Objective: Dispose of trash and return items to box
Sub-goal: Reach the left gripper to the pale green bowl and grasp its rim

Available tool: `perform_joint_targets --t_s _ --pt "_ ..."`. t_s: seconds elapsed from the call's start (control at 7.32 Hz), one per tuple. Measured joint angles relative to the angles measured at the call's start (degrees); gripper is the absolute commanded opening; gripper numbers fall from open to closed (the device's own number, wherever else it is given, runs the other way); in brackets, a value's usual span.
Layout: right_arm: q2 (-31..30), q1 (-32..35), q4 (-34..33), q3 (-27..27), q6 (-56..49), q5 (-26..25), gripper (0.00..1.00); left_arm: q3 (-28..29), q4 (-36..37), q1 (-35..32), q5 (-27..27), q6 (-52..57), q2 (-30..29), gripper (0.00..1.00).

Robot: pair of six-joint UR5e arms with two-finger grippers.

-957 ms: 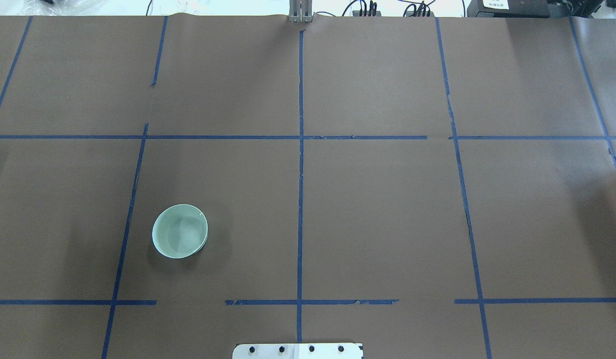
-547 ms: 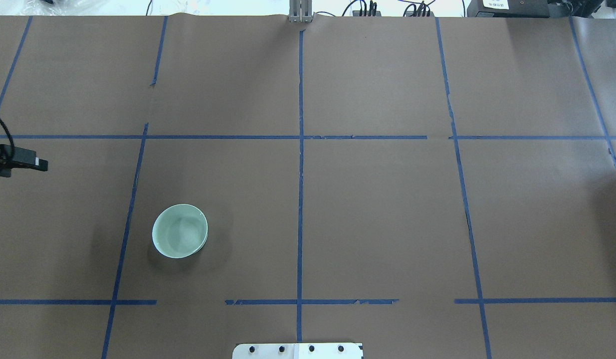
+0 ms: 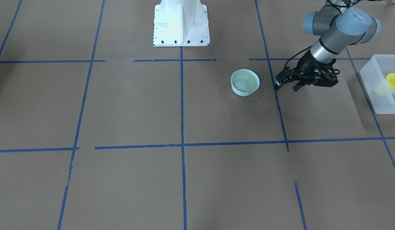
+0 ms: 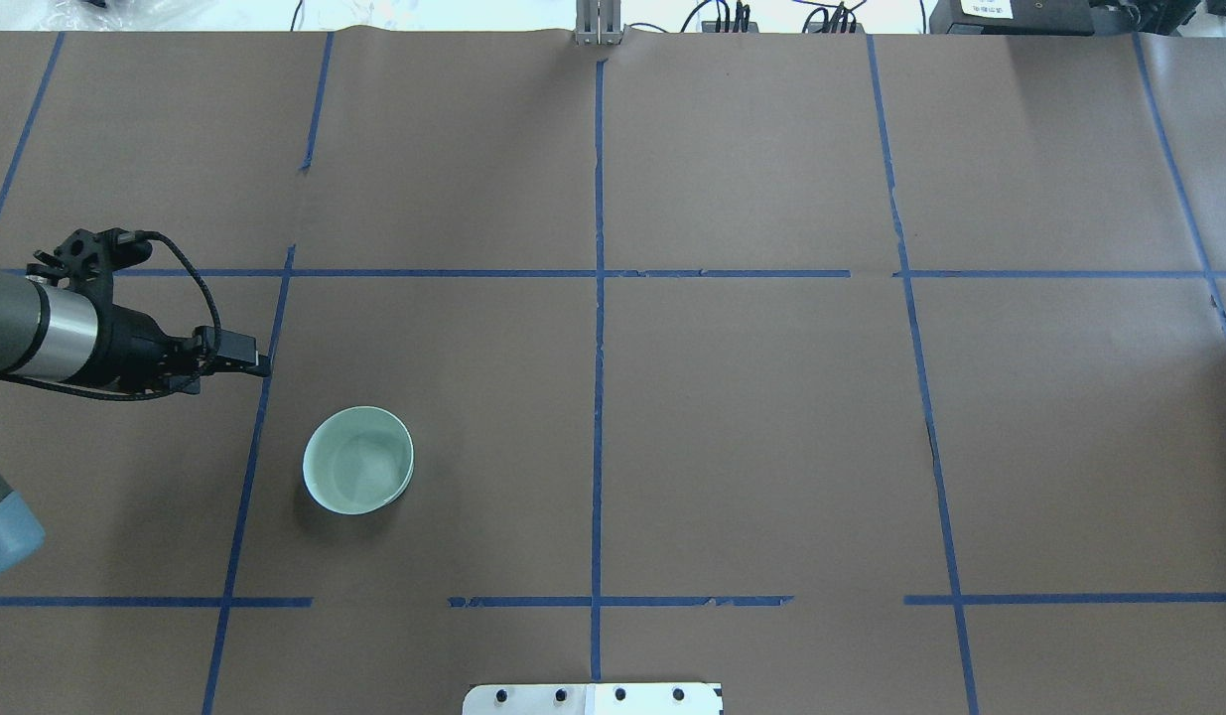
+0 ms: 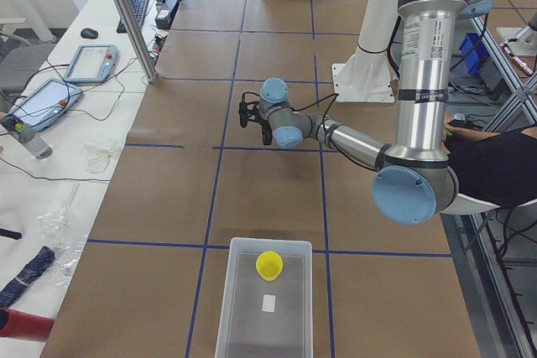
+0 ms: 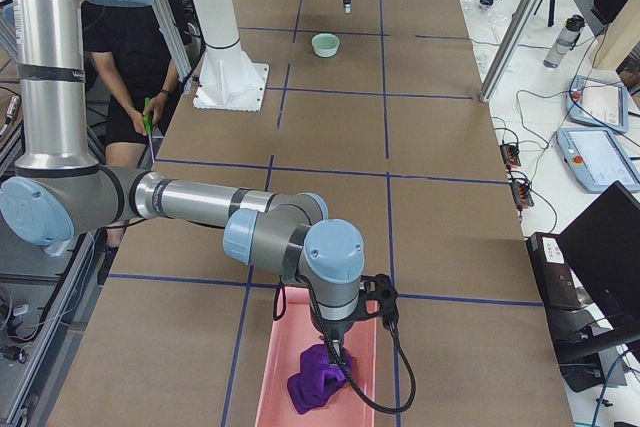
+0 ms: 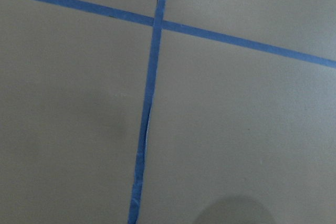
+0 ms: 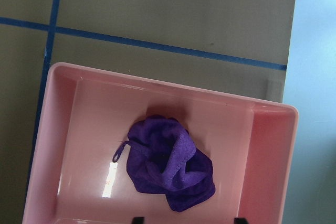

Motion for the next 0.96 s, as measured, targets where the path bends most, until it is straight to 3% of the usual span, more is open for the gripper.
perform_joint_targets --t_s 0.55,0.68,0.82,0.96 --pt "0.2 -2.9 0.2 0.5 5.5 3.8 1.0 -2.3 4.8 11.3 10.7 -6.2 -1.1 0.97" --pt "0.3 -4.2 0.3 0.9 6.4 3.9 1.0 -2.8 7.8 13.6 13.3 -7.1 -1.7 0.67" --pt "0.3 -5.8 0.4 1.3 7.5 3.6 1.0 -3.1 9.5 15.1 14.8 -7.6 -2.0 0.23" --pt "0.4 -7.1 0.4 1.7 8.7 3.3 1.0 -3.7 10.4 15.7 15.6 -7.9 -2.2 0.0"
